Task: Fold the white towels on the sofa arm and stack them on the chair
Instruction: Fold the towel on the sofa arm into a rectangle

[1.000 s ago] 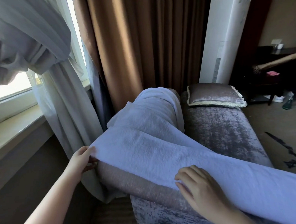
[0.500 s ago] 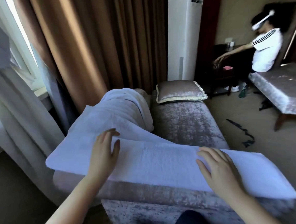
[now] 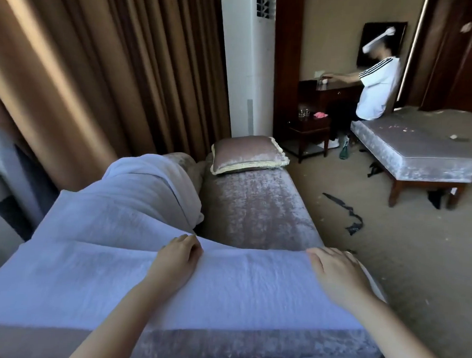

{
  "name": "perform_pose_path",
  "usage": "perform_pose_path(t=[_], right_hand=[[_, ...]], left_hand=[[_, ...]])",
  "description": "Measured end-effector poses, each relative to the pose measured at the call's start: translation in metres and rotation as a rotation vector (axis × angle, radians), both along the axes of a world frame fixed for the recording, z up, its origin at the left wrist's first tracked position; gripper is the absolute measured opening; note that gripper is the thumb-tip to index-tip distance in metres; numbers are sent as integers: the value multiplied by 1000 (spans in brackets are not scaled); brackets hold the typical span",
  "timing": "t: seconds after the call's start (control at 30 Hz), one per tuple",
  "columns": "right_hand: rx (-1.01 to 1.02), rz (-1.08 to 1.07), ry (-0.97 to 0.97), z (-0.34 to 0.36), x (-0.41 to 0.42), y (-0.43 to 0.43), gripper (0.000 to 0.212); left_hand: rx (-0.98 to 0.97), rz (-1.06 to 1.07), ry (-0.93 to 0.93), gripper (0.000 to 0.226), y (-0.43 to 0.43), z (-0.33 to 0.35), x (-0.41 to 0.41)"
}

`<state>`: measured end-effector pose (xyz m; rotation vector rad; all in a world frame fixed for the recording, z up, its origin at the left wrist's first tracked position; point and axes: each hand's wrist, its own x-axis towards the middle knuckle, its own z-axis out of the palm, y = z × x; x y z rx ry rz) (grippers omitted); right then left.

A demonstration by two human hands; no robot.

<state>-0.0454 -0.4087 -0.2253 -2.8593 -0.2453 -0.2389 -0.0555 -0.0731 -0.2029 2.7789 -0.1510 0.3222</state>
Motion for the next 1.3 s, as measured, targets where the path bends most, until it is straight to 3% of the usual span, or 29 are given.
perform_pose_path(t=[0.13, 0.23, 0.37, 0.53, 0.67, 0.77, 0.93, 1.03, 1.13, 1.3], right_hand=[[32, 40, -16, 8, 15, 9, 34], [76, 164, -144, 21, 45, 32, 28], [174, 209, -296, 28, 87, 69, 24], [208, 210, -356, 8, 106, 80, 17], [176, 171, -293, 5, 109, 78, 22], [139, 194, -223, 4, 109, 79, 29], [118, 239, -107, 5, 109, 80, 52], [154, 249, -63, 0, 108, 81, 64], [99, 213, -34, -1, 109, 81, 54], [-11, -17, -213, 2, 113, 77, 20]], left_hand=[[96, -19, -8, 15, -1, 16, 31], [284, -37, -46, 18, -7, 19, 71], [496, -93, 100, 23, -17, -3, 108], [511, -160, 201, 24, -11, -19, 120], [566, -137, 279, 20, -12, -19, 122], [501, -134, 145, 21, -13, -14, 120], [192, -269, -274, 17, -5, -8, 115], [90, -233, -379, 23, -6, -1, 110], [29, -204, -463, 13, -6, 3, 109], [29, -195, -528, 12, -8, 6, 110]])
